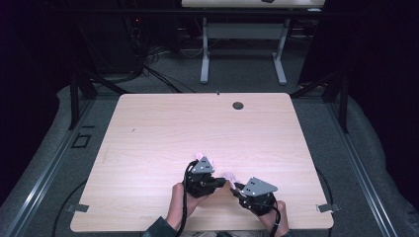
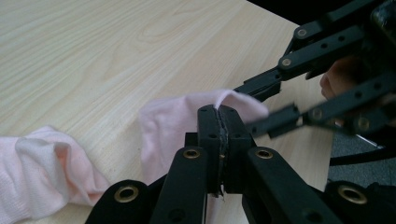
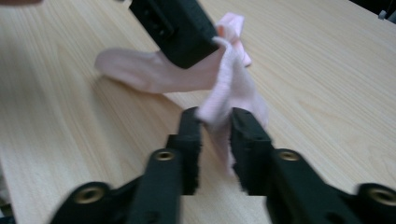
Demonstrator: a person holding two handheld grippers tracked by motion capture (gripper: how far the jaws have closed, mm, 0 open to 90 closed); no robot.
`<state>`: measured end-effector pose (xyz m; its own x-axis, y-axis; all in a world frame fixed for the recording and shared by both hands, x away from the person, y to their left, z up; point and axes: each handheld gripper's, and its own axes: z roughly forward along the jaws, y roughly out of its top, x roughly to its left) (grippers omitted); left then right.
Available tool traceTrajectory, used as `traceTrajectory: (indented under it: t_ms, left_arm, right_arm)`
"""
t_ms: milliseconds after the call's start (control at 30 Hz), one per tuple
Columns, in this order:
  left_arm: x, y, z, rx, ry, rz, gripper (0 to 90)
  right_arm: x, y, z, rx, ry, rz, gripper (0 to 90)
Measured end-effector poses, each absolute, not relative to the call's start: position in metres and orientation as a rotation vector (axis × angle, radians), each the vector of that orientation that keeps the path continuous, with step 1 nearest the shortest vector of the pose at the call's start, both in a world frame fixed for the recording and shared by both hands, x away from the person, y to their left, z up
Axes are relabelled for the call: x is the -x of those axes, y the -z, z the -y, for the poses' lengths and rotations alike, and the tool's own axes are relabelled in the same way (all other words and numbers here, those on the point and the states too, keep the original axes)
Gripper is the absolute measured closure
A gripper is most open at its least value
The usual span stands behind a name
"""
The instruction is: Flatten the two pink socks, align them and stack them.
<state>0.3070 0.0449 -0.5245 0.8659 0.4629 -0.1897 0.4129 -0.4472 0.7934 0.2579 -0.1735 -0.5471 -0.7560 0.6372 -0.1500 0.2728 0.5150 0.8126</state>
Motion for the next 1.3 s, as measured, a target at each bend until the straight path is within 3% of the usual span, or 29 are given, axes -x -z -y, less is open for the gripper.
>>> traceTrajectory:
  t_ms: [67,200,233,300,367,400,500,600,700,767,900,933,967,1133,1300]
  left_arm:
    - [-0.307,0.526,-0.049,-2.089,-0.06,-0.626,88.1]
    - [-0.305,0.53,-0.052,-2.087,-0.07,-0.624,80.8]
    - [-0.302,0.533,-0.054,-2.088,-0.061,-0.613,74.0]
    - [-0.298,0.535,-0.055,-2.095,-0.087,-0.625,71.2]
    - [-0.289,0.538,-0.057,-2.117,-0.123,-0.615,54.8]
    - [-0.285,0.539,-0.059,-2.123,-0.133,-0.616,54.8]
    - [-0.263,0.548,-0.065,-2.161,-0.237,-0.62,43.6]
    - [-0.255,0.556,-0.07,-2.19,-0.306,-0.647,41.7]
    - [-0.254,0.562,-0.072,-2.206,-0.339,-0.669,45.1]
    - [-0.256,0.565,-0.072,-2.201,-0.333,-0.684,52.1]
    - [-0.264,0.57,-0.073,-2.196,-0.302,-0.67,79.6]
    - [-0.265,0.571,-0.073,-2.195,-0.289,-0.664,79.6]
    - [-0.266,0.57,-0.075,-2.185,-0.29,-0.661,87.5]
    - [-0.267,0.556,-0.081,-2.173,-0.211,-0.67,88.2]
    - [-0.267,0.53,-0.086,-2.184,0.015,-0.67,88.1]
  right_arm:
    - [-0.262,0.537,0.182,-0.785,-1.2,-2.342,85.8]
    - [-0.266,0.529,0.186,-0.813,-1.222,-2.369,86.5]
    - [-0.269,0.523,0.186,-0.838,-1.224,-2.388,86.7]
    - [-0.269,0.521,0.186,-0.845,-1.22,-2.39,86.7]
    - [-0.272,0.514,0.186,-0.881,-1.207,-2.409,86.8]
    - [-0.272,0.514,0.186,-0.881,-1.207,-2.409,86.8]
    - [-0.274,0.507,0.185,-0.926,-1.208,-2.417,86.8]
    - [-0.276,0.504,0.186,-0.953,-1.202,-2.427,86.8]
    - [-0.277,0.503,0.186,-0.96,-1.206,-2.432,86.8]
    - [-0.278,0.503,0.187,-0.974,-1.219,-2.432,86.8]
    - [-0.277,0.503,0.192,-0.984,-1.209,-2.439,86.7]
    - [-0.277,0.503,0.192,-0.984,-1.209,-2.439,86.7]
    - [-0.276,0.503,0.196,-0.999,-1.209,-2.443,86.7]
    - [-0.272,0.501,0.204,-1.014,-1.195,-2.462,86.7]
    - [-0.264,0.488,0.223,-1.129,-1.216,-2.572,86.4]
